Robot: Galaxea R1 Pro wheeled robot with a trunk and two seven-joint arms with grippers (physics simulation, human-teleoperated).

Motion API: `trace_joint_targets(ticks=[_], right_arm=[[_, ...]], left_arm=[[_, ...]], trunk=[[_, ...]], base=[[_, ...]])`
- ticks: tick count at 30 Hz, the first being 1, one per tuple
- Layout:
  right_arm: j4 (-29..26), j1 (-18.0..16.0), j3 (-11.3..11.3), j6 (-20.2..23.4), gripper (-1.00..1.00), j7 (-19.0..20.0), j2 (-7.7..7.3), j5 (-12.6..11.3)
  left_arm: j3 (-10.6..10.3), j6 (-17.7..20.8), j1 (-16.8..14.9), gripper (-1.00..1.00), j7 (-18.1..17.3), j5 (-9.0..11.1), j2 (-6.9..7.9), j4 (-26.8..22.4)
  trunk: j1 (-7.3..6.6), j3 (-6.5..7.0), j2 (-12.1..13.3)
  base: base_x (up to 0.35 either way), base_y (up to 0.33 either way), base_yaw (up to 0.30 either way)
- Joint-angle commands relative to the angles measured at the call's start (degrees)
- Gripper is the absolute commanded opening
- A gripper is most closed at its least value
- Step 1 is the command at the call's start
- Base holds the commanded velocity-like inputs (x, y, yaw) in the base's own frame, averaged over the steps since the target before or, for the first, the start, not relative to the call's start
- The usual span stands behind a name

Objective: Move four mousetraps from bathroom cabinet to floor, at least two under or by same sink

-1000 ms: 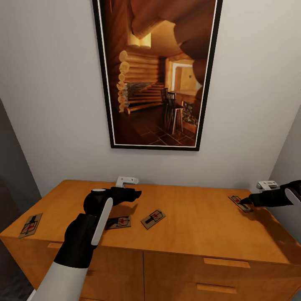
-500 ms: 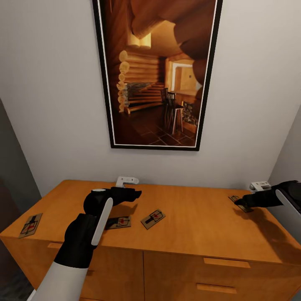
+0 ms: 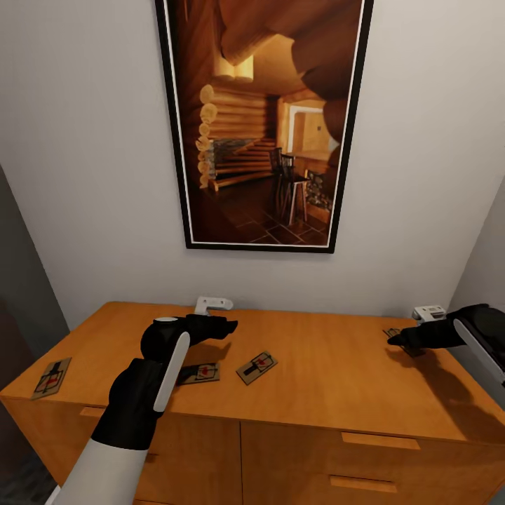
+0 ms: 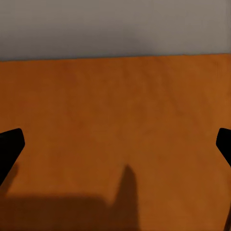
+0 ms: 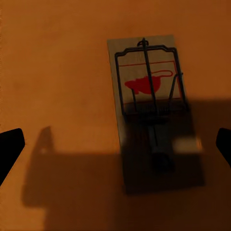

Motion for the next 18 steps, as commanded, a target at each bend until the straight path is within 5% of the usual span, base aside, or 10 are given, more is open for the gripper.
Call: trace_joint_targets(ticks=[1,18], right_arm=[[0.0,-0.1,0.1,0.1,1.00,0.5,0.00,0.5],[0.1,-0.1,0.1,0.1,1.00,0.5,0.11,0.6]], left_arm=[[0.0,0.2,0.0,1.00,0.1,0.3,0.00,0.1],[0.0,0.1,0.0,1.00,0.1,0.2,0.00,0.9]], trunk=[[0.00,-0.07,0.0],[0.00,-0.07,0.0]], base=[[0.000,0.000,0.000],[0.000,0.000,0.000]])
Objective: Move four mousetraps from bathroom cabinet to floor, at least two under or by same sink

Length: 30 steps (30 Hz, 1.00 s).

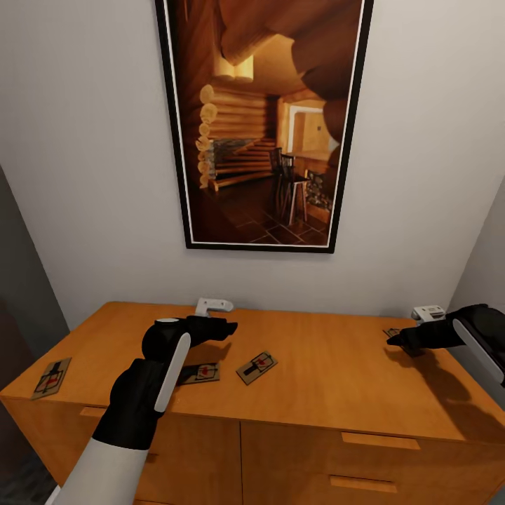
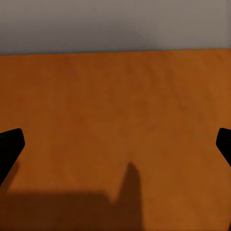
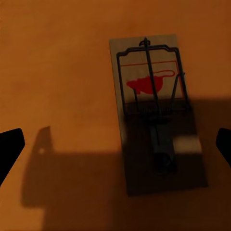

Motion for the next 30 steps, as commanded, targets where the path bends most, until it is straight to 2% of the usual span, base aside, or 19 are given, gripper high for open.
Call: trace_joint_targets(ticks=[1,11,19,30], right_arm=[[0.0,-0.1,0.1,0.1,1.00,0.5,-0.05,0.4],[0.5,-0.1,0.1,0.1,1.00,0.5,-0.09,0.3],[4.4,-0.1,0.1,0.1,1.00,0.5,-0.13,0.5],[5.8,-0.1,0.1,0.1,1.00,0.6,-0.14,0.5]], left_arm=[[0.0,0.3,0.0,1.00,0.1,0.3,0.00,0.0],[0.0,0.3,0.0,1.00,0.1,0.3,-0.03,0.0],[0.0,0.3,0.0,1.00,0.1,0.3,-0.04,0.0],[0.0,0.3,0.0,1.00,0.1,0.3,-0.04,0.0]], trunk=[[0.00,-0.07,0.0],[0.00,-0.07,0.0],[0.00,-0.07,0.0],[0.00,-0.07,0.0]], base=[[0.000,0.000,0.000],[0.000,0.000,0.000],[0.000,0.000,0.000],[0.000,0.000,0.000]])
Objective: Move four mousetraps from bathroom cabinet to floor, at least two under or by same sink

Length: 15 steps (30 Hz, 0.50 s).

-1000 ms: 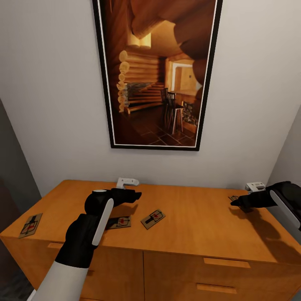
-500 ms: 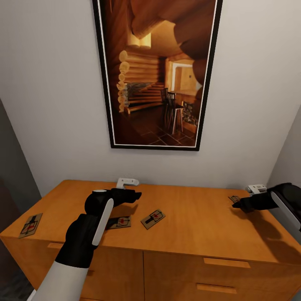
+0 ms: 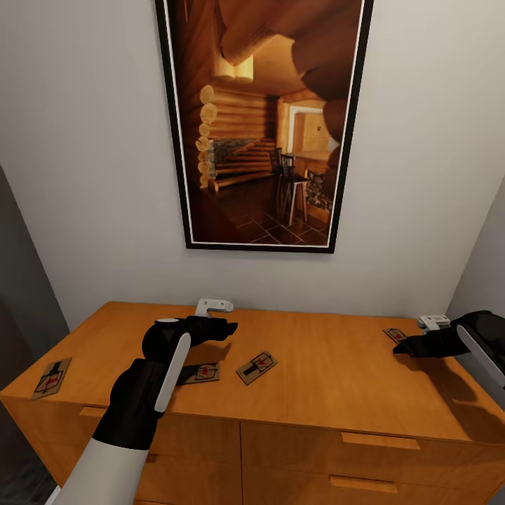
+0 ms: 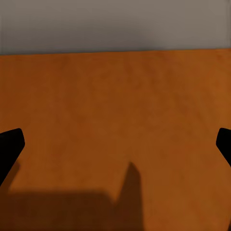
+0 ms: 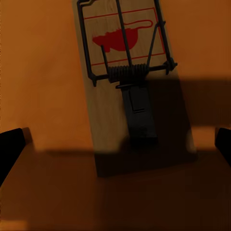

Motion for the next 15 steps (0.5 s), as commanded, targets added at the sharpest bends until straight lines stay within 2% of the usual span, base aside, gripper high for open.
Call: trace_joint_targets(ticks=[1,15], right_arm=[[0.5,0.0,0.2,0.1,1.00,0.4,-0.06,0.7],[0.6,0.0,0.2,0.1,1.00,0.4,0.02,0.7]], left_arm=[[0.0,0.3,-0.1,1.00,0.1,0.3,-0.01,0.0],[0.0,0.3,-0.1,1.00,0.1,0.3,-0.01,0.0]], trunk=[[0.01,-0.08,0.0],[0.01,-0.08,0.0]], base=[[0.000,0.000,0.000],[0.000,0.000,0.000]])
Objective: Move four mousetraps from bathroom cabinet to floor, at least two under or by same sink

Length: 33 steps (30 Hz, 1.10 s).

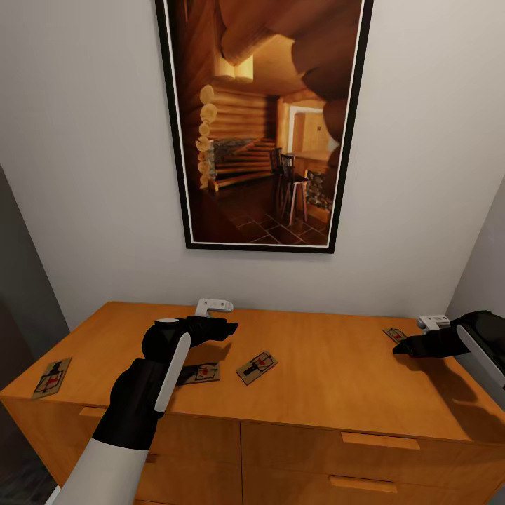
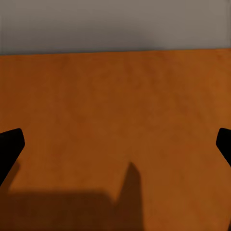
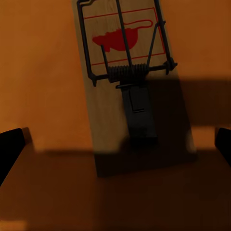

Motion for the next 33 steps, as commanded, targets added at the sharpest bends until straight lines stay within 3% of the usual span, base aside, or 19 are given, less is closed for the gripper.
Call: trace_joint_targets(ticks=[1,17,18,33], right_arm=[[0.6,0.0,0.1,0.1,1.00,0.5,-0.05,0.6],[0.6,0.0,0.1,0.1,1.00,0.4,-0.02,0.5],[0.6,0.0,0.1,0.1,-1.00,0.4,-0.02,0.5],[3.5,0.0,0.0,0.1,-1.00,0.4,-0.03,0.6]], left_arm=[[0.0,0.3,-0.1,1.00,0.1,0.3,-0.02,0.0],[0.0,0.3,-0.1,1.00,0.1,0.3,-0.02,0.0],[0.0,0.3,-0.1,1.00,0.1,0.3,-0.02,0.0],[0.0,0.3,-0.1,1.00,0.1,0.3,-0.08,0.0]], trunk=[[0.01,-0.08,0.0],[0.01,-0.08,0.0],[0.01,-0.08,0.0],[0.01,-0.08,0.0]], base=[[0.000,0.000,0.000],[0.000,0.000,0.000],[0.000,0.000,0.000],[0.000,0.000,0.000]])
